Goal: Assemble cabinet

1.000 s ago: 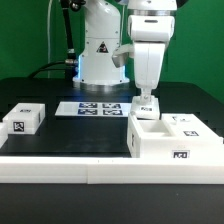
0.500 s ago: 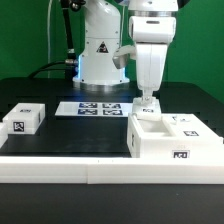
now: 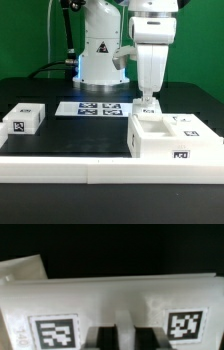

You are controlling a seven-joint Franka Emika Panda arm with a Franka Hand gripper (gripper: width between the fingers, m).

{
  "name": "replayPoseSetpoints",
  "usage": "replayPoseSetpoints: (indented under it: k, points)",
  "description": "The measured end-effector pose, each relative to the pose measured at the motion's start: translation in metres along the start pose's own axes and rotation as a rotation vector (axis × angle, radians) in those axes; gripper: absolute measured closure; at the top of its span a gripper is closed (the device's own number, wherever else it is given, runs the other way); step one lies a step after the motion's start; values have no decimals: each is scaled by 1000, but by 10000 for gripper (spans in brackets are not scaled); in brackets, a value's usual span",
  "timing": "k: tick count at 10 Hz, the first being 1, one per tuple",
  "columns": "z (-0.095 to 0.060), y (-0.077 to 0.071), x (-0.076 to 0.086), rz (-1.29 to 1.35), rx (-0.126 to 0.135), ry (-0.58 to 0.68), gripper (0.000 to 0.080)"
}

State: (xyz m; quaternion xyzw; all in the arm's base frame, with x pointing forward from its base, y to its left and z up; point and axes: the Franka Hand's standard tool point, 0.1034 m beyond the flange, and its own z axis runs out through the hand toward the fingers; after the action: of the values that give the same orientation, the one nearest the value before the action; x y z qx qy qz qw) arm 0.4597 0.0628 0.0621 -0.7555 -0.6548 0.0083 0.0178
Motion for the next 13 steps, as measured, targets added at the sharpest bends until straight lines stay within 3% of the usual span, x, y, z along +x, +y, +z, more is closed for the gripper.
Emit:
replayPoseSetpoints:
  k: [4, 6, 9, 13]
  points:
    - [0, 1, -1, -11, 0, 1, 731]
    - [-1, 15, -1, -80, -13, 8, 731]
    - [-1, 22, 2, -102, -19, 8, 731]
    - [-1, 22, 2, -101, -19, 8, 731]
